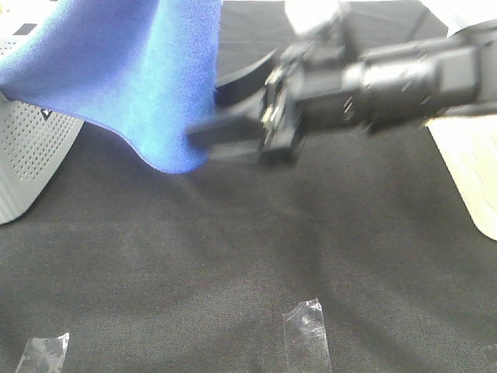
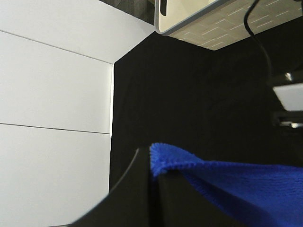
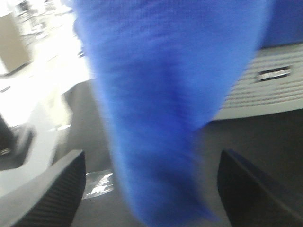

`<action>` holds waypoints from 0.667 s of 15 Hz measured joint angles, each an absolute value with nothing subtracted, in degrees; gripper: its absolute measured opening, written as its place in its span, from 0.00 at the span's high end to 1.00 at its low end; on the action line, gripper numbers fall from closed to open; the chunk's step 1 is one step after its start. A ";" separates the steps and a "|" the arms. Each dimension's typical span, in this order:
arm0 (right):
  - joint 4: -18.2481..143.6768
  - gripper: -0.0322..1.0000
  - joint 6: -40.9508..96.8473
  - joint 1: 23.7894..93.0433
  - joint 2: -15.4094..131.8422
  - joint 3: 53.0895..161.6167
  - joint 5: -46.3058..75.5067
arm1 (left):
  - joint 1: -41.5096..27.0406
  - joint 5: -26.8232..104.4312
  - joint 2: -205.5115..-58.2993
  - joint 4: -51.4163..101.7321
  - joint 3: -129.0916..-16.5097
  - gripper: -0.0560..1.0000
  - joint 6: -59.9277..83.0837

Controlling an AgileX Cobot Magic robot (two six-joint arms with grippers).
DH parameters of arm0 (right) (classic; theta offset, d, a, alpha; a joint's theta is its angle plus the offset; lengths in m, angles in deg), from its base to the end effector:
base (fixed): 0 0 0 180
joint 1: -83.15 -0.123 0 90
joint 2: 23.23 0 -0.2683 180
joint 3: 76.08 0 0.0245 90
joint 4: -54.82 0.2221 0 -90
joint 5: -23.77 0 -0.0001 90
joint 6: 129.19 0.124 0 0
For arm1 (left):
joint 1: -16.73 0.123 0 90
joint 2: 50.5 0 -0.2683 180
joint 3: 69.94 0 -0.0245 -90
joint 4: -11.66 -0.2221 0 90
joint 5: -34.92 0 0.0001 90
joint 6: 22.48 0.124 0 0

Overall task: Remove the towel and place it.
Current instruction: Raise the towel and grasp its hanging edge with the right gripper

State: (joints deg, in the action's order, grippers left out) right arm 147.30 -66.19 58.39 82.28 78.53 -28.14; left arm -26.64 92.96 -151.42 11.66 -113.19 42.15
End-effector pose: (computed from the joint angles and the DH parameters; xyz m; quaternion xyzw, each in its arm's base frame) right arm 0.2463 0.2210 0.2078 -0.5028 0.6605 0.3985 0.3900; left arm 0.2450 -0.2315 0.4720 0.6850 0.4977 0.0981 0.5229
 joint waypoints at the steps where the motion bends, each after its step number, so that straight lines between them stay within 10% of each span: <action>1: 145.86 0.24 -64.24 58.34 82.34 78.53 -30.03 | -26.64 92.96 -151.42 11.32 -113.19 0.95 42.15; 5: 141.91 0.33 -60.69 58.34 81.54 78.64 -35.13 | -26.64 92.96 -151.42 11.26 -113.19 0.95 42.15; 10: 138.24 0.75 -56.50 58.34 77.35 78.64 -29.58 | -26.64 93.08 -151.42 11.26 -113.19 0.95 42.15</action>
State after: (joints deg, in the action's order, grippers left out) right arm 138.24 -56.50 58.34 77.35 78.64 -29.58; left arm -26.64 93.08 -151.42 11.26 -113.19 42.15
